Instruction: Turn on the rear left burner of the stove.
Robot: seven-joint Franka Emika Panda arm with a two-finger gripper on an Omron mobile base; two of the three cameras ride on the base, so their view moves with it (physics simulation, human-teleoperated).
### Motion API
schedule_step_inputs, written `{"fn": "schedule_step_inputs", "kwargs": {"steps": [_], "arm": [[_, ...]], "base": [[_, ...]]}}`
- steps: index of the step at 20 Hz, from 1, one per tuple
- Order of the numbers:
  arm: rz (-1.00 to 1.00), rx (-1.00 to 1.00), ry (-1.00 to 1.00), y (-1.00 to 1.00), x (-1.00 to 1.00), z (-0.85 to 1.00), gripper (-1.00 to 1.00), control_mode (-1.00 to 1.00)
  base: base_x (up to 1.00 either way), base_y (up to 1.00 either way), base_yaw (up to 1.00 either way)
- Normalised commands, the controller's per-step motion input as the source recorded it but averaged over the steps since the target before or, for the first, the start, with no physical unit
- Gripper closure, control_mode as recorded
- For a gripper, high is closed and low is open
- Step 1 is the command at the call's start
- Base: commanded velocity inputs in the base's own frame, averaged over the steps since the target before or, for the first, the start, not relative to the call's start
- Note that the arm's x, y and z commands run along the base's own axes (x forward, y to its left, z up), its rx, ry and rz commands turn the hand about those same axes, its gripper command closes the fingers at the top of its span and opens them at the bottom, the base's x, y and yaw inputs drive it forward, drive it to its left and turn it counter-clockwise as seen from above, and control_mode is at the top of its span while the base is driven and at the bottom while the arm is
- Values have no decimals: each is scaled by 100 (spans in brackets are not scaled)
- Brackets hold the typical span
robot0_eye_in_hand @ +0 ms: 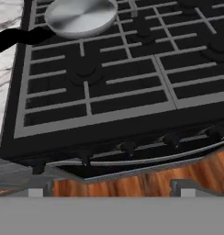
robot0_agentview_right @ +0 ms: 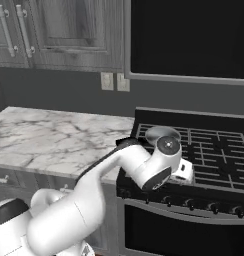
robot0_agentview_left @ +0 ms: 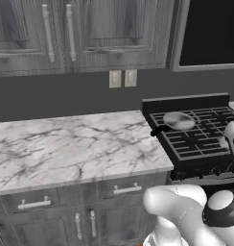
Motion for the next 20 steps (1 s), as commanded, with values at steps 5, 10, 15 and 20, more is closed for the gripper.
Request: {"fn": "schedule_step_inputs", "kwargs": {"steps": [5,10,15,20], "arm": [[16,-12,-9,-14,-42,-34,-100,-100],[12,-5,-15,0,-16,-38,-100,-100],[10,-10,-55,-9,-19,-59,-100,-100],[15,-13,-73,-45,-32,-63,-100,-100]], "base": [[0,0,0],[0,0,0],[0,0,0],[0,0,0]]}}
